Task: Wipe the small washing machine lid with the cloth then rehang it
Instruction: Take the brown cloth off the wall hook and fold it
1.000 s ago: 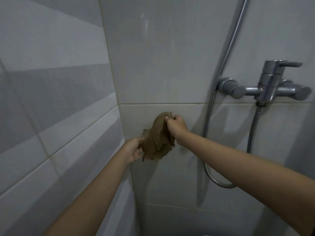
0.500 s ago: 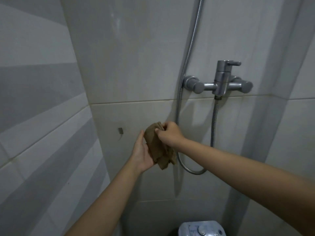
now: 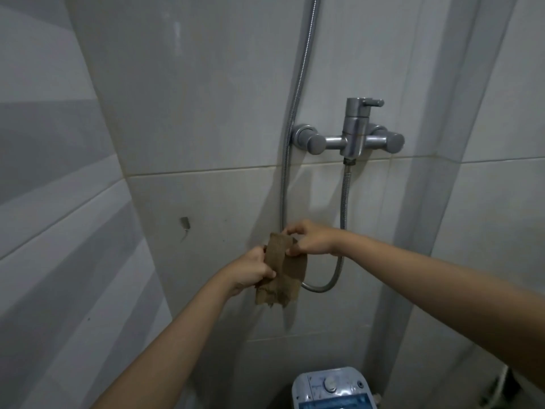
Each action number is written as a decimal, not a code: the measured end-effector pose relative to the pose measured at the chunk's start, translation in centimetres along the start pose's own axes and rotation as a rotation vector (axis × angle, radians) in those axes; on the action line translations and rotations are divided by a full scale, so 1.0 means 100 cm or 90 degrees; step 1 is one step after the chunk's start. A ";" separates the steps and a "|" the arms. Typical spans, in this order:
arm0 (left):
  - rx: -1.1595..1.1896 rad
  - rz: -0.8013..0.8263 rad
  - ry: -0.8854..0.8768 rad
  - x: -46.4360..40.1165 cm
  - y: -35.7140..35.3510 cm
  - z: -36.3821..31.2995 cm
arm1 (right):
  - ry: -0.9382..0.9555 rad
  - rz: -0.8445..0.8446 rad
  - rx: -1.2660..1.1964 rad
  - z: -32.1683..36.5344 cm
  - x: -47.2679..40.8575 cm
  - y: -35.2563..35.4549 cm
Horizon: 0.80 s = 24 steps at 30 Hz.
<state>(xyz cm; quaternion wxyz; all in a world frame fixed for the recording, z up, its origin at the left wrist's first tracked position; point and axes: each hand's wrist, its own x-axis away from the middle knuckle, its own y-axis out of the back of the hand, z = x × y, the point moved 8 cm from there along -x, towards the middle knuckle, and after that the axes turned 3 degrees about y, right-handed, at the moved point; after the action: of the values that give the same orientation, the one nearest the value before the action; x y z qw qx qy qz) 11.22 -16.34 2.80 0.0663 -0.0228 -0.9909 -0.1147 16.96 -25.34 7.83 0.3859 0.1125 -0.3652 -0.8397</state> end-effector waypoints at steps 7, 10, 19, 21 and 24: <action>-0.020 -0.048 0.118 -0.002 0.009 0.036 | 0.112 -0.035 0.032 0.006 0.008 0.006; -0.009 -0.041 0.135 -0.003 0.005 0.037 | 0.201 -0.137 0.151 0.012 0.019 0.010; 0.393 -0.063 0.127 -0.024 -0.008 0.035 | 0.422 -0.280 0.488 0.011 0.068 -0.031; 0.497 -0.039 0.120 -0.028 -0.012 0.034 | 0.394 -0.269 0.446 -0.008 0.066 -0.032; 0.531 -0.033 0.129 -0.033 -0.020 0.042 | 0.319 -0.207 0.431 -0.038 0.066 -0.041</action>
<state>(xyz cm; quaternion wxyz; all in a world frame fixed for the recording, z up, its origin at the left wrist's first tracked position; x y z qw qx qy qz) 13.86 -17.45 -2.15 0.1641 0.0421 -0.9412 0.2922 11.96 -30.37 2.84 0.2669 0.4884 -0.4921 -0.6694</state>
